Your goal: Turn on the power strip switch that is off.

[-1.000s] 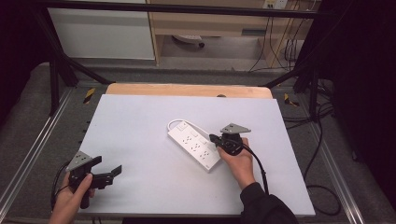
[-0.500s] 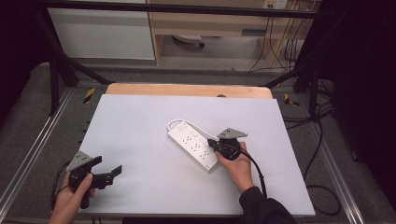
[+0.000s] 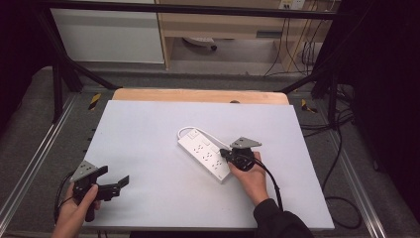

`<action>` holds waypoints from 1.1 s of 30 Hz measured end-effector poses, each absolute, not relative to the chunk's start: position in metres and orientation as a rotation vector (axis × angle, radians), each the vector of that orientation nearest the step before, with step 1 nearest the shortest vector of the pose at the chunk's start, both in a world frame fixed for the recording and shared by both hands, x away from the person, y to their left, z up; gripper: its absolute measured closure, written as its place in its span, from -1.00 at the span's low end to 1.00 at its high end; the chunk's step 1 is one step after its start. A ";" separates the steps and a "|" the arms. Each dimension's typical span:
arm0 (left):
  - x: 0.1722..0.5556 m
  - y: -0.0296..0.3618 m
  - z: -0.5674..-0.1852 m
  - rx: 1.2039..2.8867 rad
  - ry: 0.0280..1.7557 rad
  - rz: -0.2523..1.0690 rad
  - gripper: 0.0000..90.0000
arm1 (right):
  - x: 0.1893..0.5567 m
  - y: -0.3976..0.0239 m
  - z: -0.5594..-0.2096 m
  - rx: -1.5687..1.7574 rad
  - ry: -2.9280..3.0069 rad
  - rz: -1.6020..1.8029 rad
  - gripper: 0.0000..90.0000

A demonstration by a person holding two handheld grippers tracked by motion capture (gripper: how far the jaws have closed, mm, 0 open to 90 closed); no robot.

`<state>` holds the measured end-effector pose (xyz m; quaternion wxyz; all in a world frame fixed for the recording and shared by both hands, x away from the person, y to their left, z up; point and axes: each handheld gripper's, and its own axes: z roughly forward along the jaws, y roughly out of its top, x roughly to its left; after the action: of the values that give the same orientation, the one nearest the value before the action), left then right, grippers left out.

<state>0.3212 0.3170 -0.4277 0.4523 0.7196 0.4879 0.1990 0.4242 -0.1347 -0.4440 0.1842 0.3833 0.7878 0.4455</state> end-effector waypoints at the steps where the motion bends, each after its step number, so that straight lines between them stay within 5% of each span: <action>1: 0.321 0.317 -0.428 1.777 1.205 0.491 -0.87 | 0.424 -0.135 -0.445 1.086 2.222 1.256 1.00; 33: 0.321 0.317 -0.428 1.776 1.207 0.493 -0.87 | 0.423 -0.135 -0.446 1.092 2.211 1.271 1.00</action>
<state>0.3213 0.3166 -0.4278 0.4520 0.7191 0.4886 0.1997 0.4234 -0.1352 -0.4462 0.1826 0.3870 0.7836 0.4503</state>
